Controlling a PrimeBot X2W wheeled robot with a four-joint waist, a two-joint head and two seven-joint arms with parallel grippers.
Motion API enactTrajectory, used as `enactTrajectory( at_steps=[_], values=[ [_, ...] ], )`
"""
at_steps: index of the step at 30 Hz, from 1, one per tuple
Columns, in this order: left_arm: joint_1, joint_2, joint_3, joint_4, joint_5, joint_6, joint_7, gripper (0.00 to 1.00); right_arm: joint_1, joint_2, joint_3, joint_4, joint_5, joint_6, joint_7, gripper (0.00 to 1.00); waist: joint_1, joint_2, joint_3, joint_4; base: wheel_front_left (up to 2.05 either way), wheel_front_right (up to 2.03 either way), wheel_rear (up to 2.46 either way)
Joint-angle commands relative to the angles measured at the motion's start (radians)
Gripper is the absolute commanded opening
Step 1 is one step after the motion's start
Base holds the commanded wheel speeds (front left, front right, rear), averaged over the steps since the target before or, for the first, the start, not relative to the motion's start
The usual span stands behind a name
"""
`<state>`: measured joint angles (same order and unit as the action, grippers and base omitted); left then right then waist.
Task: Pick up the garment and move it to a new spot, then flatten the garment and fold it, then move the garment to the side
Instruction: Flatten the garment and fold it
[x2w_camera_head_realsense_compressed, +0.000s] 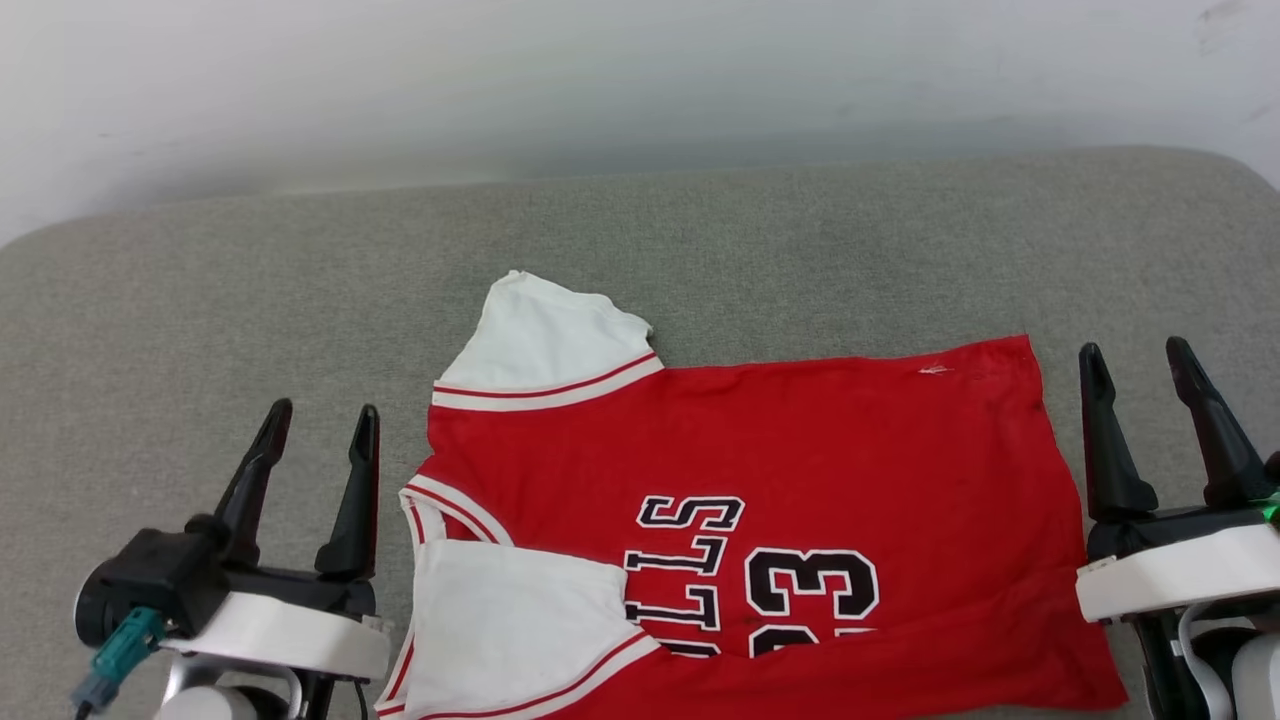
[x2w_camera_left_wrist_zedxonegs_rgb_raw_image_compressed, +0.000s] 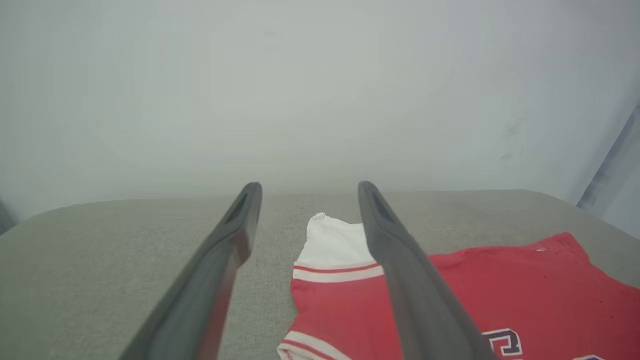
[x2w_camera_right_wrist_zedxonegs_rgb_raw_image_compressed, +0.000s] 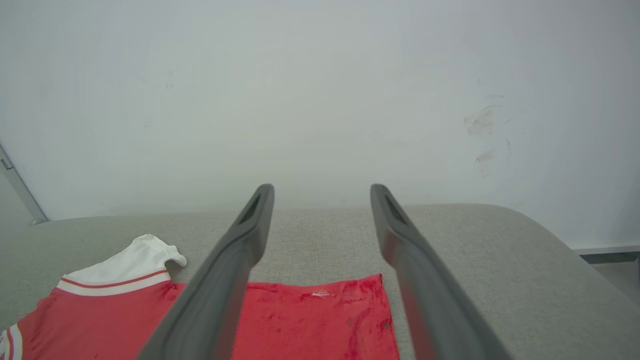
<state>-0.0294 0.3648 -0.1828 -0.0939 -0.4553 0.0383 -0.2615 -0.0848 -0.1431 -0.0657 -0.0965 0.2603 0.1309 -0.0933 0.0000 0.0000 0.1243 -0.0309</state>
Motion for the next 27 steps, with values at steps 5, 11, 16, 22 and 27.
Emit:
enactTrajectory(
  at_steps=[5, 11, 16, 22, 27],
  values=[
    [-0.103, 0.043, -0.005, 0.035, -0.008, -0.068, 0.035, 1.00, -0.043, 0.009, 0.014, 0.005, -0.019, 0.000, -0.029, 1.00, 0.0000, 0.0000, 0.072, -0.054, 0.00, 0.00, 0.00],
    [-0.305, 0.155, -0.022, 0.077, -0.054, -0.132, 0.262, 1.00, -0.090, 0.025, 0.024, -0.003, -0.015, 0.000, -0.049, 1.00, 0.0000, 0.0000, 0.168, -0.121, 0.00, 0.00, 0.00],
    [-0.492, 0.253, -0.060, 0.156, -0.161, -0.160, 0.543, 1.00, -0.117, 0.040, 0.053, 0.023, -0.008, 0.000, -0.071, 1.00, 0.0000, 0.0000, 0.231, -0.184, 0.00, 0.00, 0.00],
    [-0.663, 0.343, -0.111, 0.259, -0.271, -0.163, 0.914, 1.00, -0.139, 0.058, 0.062, 0.057, -0.001, 0.000, -0.104, 1.00, 0.0000, 0.0000, 0.287, -0.248, 0.00, 0.00, 0.00],
    [-0.759, 0.375, -0.121, 0.316, -0.305, -0.135, 1.100, 1.00, -0.153, 0.070, 0.082, 0.084, 0.006, 0.000, -0.122, 1.00, 0.0000, 0.0000, 0.331, -0.293, 0.00, 0.00, 0.00]
  ],
)
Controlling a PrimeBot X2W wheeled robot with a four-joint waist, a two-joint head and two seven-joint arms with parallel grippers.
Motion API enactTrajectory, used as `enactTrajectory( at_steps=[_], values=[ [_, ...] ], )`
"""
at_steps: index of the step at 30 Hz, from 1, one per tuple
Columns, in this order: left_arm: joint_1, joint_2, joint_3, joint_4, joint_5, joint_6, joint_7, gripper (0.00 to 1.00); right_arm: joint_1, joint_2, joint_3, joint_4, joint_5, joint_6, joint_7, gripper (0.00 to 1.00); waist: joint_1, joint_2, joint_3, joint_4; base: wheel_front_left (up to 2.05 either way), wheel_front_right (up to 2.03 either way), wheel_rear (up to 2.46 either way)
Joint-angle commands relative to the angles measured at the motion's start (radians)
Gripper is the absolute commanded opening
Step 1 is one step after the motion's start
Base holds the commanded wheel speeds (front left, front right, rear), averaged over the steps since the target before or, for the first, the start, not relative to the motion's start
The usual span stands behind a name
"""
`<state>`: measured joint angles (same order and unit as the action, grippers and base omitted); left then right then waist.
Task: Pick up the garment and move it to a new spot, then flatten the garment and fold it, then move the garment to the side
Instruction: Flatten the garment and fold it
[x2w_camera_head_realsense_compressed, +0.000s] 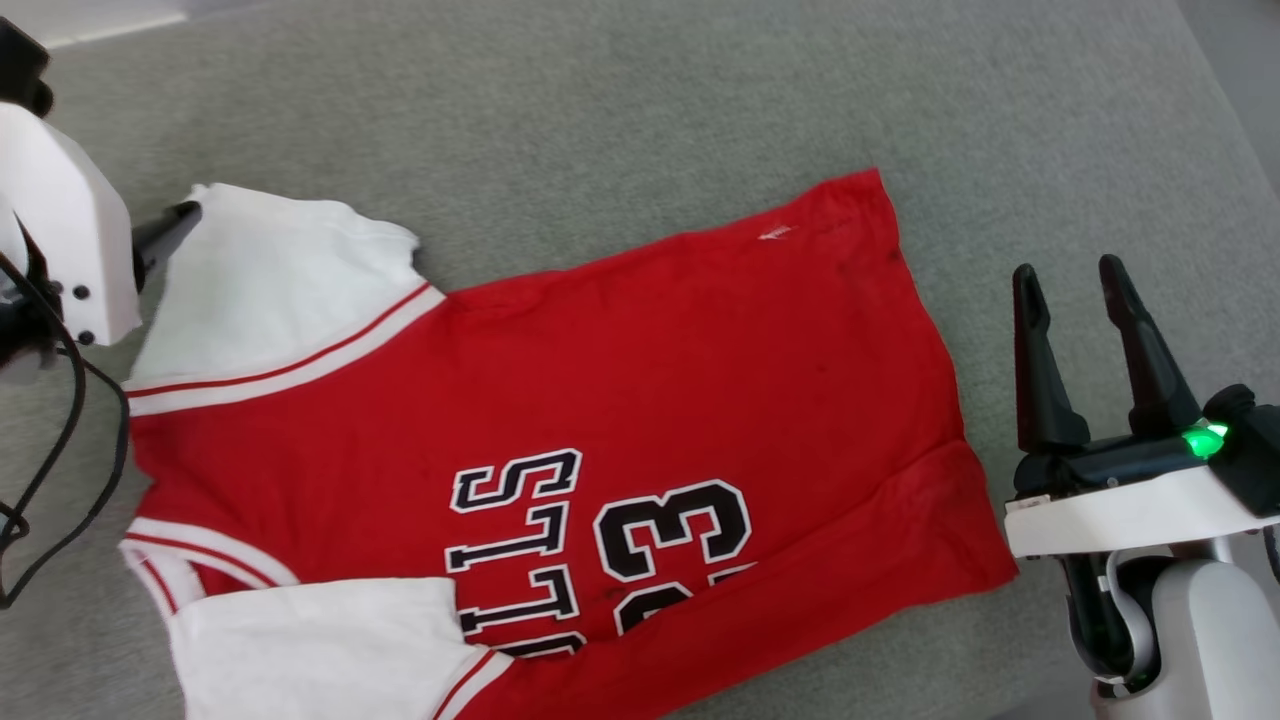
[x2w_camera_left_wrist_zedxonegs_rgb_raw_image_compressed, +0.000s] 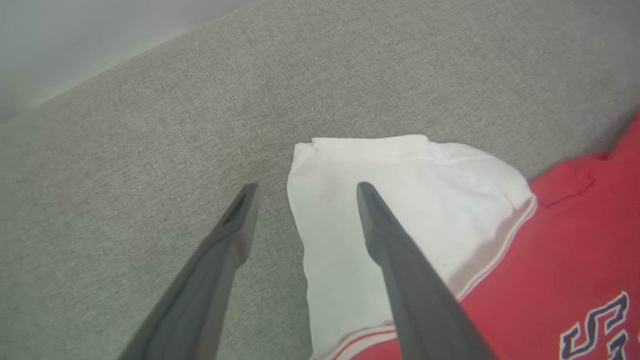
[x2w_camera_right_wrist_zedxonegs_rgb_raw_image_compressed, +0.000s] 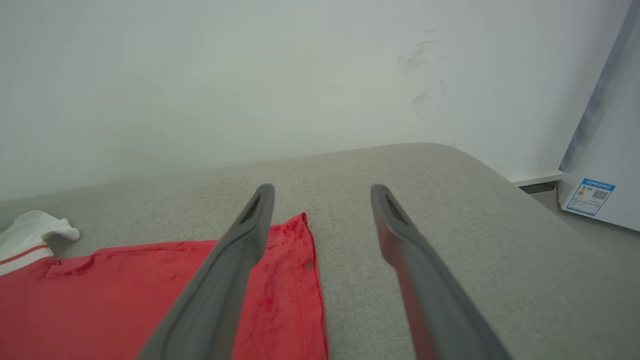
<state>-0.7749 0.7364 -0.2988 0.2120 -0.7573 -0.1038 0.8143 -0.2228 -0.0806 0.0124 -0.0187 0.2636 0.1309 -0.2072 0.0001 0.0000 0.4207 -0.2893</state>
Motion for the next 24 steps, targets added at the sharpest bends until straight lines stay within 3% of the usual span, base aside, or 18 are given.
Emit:
enactTrajectory(
  at_steps=[1, 10, 17, 18, 19, 24],
  values=[
    [-0.029, 0.009, -0.007, 0.018, -0.006, 0.012, 0.049, 1.00, -0.019, 0.010, 0.008, 0.012, 0.006, 0.000, -0.013, 1.00, -0.0001, 0.0000, 0.043, -0.042, 0.00, 0.00, 0.00],
    [-0.089, 0.044, -0.009, 0.078, -0.002, 0.067, 0.161, 1.00, -0.046, 0.025, 0.030, 0.053, 0.018, 0.000, -0.041, 1.00, -0.0001, 0.0000, 0.098, -0.087, 0.00, 0.00, 0.00],
    [-0.068, 0.061, -0.034, 0.104, 0.016, 0.059, 0.172, 1.00, -0.049, 0.030, 0.025, 0.070, 0.009, 0.000, -0.051, 1.00, -0.0001, 0.0000, 0.117, -0.096, 0.00, 0.00, 0.00],
    [-0.062, 0.059, -0.038, 0.109, 0.012, 0.064, 0.183, 0.93, -0.050, 0.030, 0.025, 0.072, 0.007, 0.000, -0.053, 1.00, -0.0001, 0.0000, 0.118, -0.096, 0.00, 0.00, 0.00],
    [-0.059, 0.055, -0.039, 0.109, 0.007, 0.069, 0.190, 0.00, -0.052, 0.030, 0.024, 0.073, 0.006, 0.000, -0.052, 1.00, -0.0001, 0.0000, 0.118, -0.095, 0.00, 0.00, 0.00],
    [-0.066, 0.039, -0.037, 0.102, 0.002, 0.054, 0.154, 0.00, -0.058, 0.031, 0.018, 0.076, -0.001, 0.000, -0.054, 1.00, -0.0001, 0.0000, 0.112, -0.088, 0.00, 0.00, 0.00]
  ],
)
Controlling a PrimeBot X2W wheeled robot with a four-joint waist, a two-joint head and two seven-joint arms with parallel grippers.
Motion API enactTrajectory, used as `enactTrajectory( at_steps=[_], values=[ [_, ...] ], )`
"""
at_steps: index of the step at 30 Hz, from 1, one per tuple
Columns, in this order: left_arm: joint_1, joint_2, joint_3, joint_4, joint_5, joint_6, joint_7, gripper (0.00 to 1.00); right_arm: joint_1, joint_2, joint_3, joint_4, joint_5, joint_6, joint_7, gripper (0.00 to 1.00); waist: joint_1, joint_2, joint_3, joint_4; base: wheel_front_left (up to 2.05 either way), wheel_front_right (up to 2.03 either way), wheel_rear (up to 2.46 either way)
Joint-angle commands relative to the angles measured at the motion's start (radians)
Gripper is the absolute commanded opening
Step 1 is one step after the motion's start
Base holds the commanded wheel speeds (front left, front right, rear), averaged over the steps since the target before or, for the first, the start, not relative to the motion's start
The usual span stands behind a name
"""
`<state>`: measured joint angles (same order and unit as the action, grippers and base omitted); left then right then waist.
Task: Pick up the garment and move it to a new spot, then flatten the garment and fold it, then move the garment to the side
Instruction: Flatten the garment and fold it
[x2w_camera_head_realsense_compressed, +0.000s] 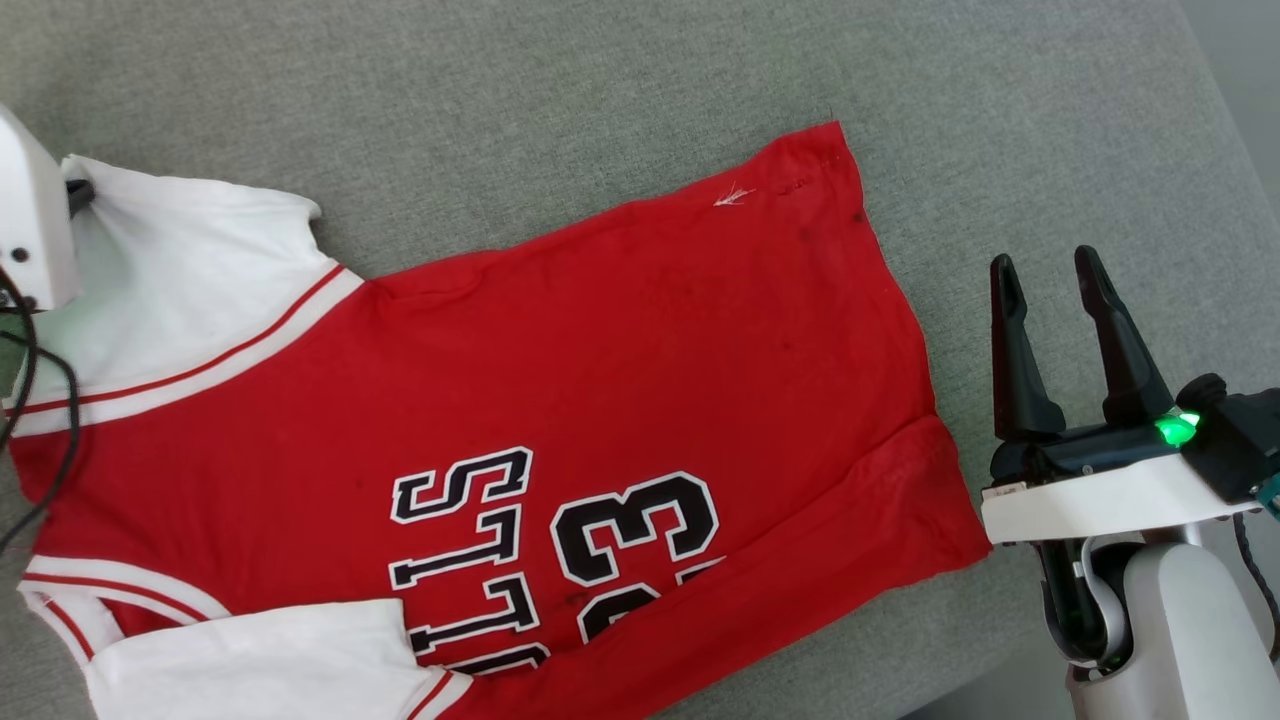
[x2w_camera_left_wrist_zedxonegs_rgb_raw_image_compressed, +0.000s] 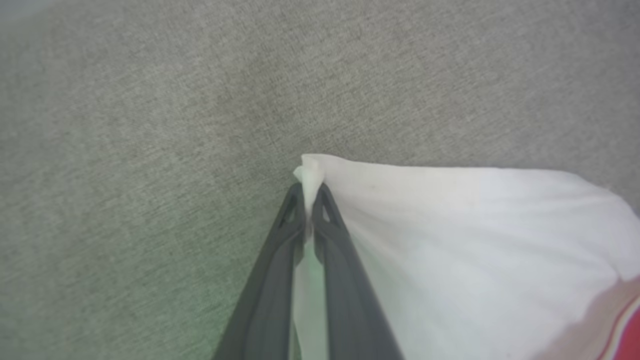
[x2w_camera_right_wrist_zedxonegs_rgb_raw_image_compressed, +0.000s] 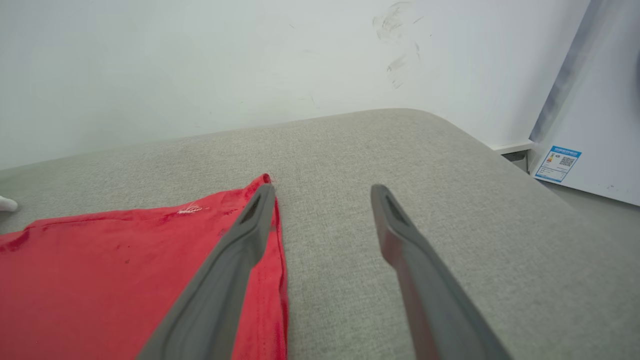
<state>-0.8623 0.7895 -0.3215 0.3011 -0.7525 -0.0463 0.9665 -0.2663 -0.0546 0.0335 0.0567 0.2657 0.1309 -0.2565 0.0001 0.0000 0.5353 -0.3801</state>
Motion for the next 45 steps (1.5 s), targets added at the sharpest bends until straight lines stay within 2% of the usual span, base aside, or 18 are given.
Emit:
enactTrajectory(
  at_steps=[1, 8, 13, 18, 25, 30, 33, 38, 45],
  values=[
    [0.018, -0.019, -0.008, 0.012, -0.003, -0.003, -0.018, 0.00, -0.015, 0.005, -0.003, 0.002, -0.006, 0.000, -0.005, 1.00, -0.0001, 0.0000, -0.008, 0.006, 0.00, 0.00, 0.00],
    [0.013, -0.049, 0.004, 0.009, -0.003, -0.041, -0.159, 0.00, 0.000, -0.022, -0.007, -0.001, -0.031, 0.000, 0.022, 1.00, -0.0001, 0.0000, -0.078, 0.046, 0.00, 0.00, 0.00],
    [0.032, -0.061, -0.017, -0.042, 0.007, -0.065, -0.250, 0.00, 0.025, -0.077, -0.009, -0.019, -0.021, 0.000, 0.117, 1.00, -0.0001, 0.0000, -0.141, 0.096, 0.00, 0.00, 0.00],
    [0.069, -0.066, -0.048, -0.140, -0.002, -0.077, -0.308, 0.00, 0.015, -0.172, 0.009, -0.035, -0.003, 0.000, 0.318, 1.00, -0.0001, 0.0000, -0.186, 0.157, 0.00, 0.00, 0.00],
    [0.149, -0.059, -0.072, -0.342, -0.018, -0.081, -0.364, 0.00, -0.072, -0.316, 0.034, -0.065, 0.036, -0.001, 0.697, 1.00, -0.0001, 0.0000, -0.197, 0.247, 0.00, 0.00, 0.00],
    [0.216, -0.053, -0.074, -0.490, -0.009, -0.056, -0.385, 0.00, -0.165, -0.396, 0.063, -0.034, 0.057, 0.000, 0.934, 1.00, -0.0001, 0.0000, -0.176, 0.307, 0.00, 0.00, 0.00],
    [0.247, -0.055, -0.075, -0.565, -0.006, -0.041, -0.397, 0.00, -0.231, -0.431, 0.071, 0.008, 0.091, -0.001, 1.031, 1.00, -0.0001, 0.0000, -0.158, 0.341, 0.00, 0.00, 0.00],
    [0.270, -0.068, -0.091, -0.646, 0.011, -0.036, -0.422, 0.00, -0.307, -0.463, 0.081, 0.097, 0.103, 0.000, 1.103, 1.00, -0.0001, 0.0000, -0.125, 0.397, 0.00, 0.00, 0.00],
    [0.265, -0.089, -0.107, -0.698, 0.018, -0.042, -0.448, 0.00, -0.362, -0.486, 0.120, 0.179, 0.087, 0.000, 1.113, 1.00, -0.0001, 0.0000, -0.079, 0.456, 0.00, 0.00, 0.00]
  ],
)
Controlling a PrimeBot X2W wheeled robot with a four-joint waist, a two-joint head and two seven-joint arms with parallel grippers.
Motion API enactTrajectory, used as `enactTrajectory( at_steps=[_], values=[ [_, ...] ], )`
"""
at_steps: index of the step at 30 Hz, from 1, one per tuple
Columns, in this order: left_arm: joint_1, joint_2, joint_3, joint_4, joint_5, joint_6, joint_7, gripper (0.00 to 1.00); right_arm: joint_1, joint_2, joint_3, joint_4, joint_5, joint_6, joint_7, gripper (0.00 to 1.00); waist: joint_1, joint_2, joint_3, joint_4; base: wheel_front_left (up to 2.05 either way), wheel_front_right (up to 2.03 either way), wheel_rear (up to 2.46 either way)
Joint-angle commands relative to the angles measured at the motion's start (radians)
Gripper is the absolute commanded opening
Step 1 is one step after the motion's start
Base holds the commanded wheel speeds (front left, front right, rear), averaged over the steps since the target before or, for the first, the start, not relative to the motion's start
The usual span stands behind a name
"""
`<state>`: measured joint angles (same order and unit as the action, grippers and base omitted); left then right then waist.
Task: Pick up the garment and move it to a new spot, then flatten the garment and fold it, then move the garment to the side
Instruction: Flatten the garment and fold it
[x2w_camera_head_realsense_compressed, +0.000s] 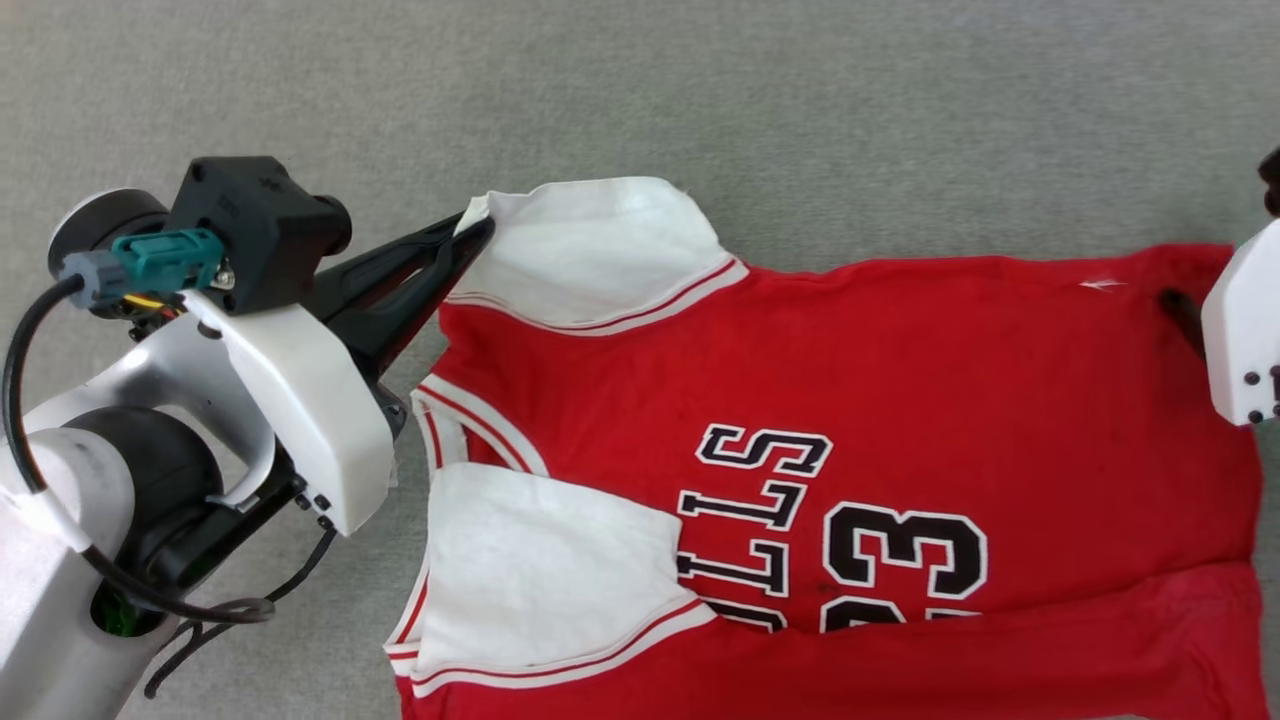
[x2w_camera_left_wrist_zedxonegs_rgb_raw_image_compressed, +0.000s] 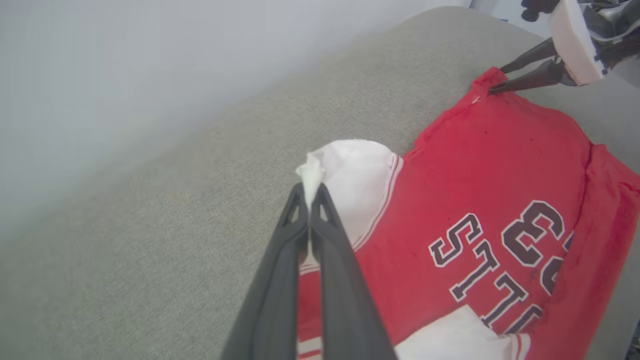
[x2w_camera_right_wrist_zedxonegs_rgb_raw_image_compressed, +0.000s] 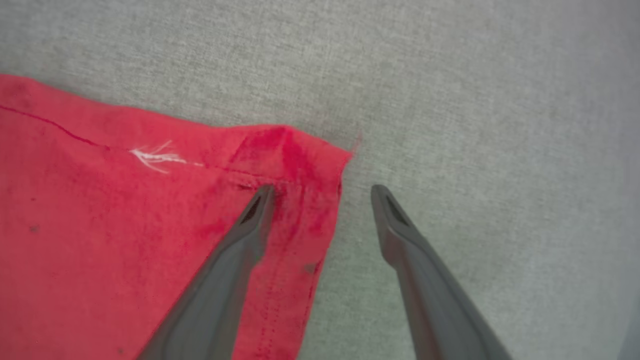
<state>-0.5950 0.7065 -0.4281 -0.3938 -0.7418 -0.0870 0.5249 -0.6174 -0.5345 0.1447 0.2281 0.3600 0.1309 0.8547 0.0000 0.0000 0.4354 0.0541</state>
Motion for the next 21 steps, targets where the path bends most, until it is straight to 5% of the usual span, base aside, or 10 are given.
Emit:
enactTrajectory(
  at_steps=[1, 12, 13, 14, 15, 16, 21],
  values=[
    [-0.006, -0.008, -0.002, -0.003, 0.008, -0.003, -0.012, 0.00, -0.012, -0.010, 0.019, 0.019, -0.011, 0.000, 0.005, 1.00, 0.0000, 0.0000, 0.027, 0.028, 0.00, 0.00, 0.00],
    [-0.001, -0.020, -0.028, 0.013, 0.010, -0.016, -0.051, 0.00, 0.031, -0.014, 0.152, 0.128, 0.029, 0.002, -0.010, 1.00, 0.0000, 0.0000, 0.055, 0.063, 0.00, 0.00, 0.00],
    [0.002, -0.018, -0.030, 0.018, 0.013, -0.016, -0.055, 0.00, 0.031, -0.016, 0.157, 0.136, 0.034, 0.002, -0.016, 0.83, 0.0000, 0.0000, 0.052, 0.063, 0.00, 0.00, 0.00],
    [0.006, -0.017, -0.032, 0.023, 0.015, -0.017, -0.057, 0.00, 0.030, -0.015, 0.157, 0.144, 0.038, 0.002, -0.028, 0.40, 0.0000, 0.0000, 0.048, 0.063, 0.00, 0.00, 0.00],
    [0.012, -0.016, -0.033, 0.029, 0.015, -0.017, -0.061, 0.00, 0.027, -0.012, 0.157, 0.150, 0.040, 0.002, -0.037, 0.07, 0.0000, 0.0000, 0.042, 0.061, 0.00, 0.00, 0.00],
    [0.019, -0.019, -0.033, 0.036, 0.012, -0.015, -0.065, 0.00, 0.025, -0.011, 0.156, 0.157, 0.045, 0.002, -0.047, 0.00, 0.0000, 0.0000, 0.034, 0.060, 0.00, 0.00, 0.00],
    [0.055, -0.013, -0.023, 0.065, 0.004, 0.000, -0.084, 0.00, 0.019, -0.020, 0.133, 0.173, 0.065, 0.001, -0.116, 0.00, 0.0000, 0.0000, -0.024, 0.042, 0.00, 0.00, 0.00]
  ],
)
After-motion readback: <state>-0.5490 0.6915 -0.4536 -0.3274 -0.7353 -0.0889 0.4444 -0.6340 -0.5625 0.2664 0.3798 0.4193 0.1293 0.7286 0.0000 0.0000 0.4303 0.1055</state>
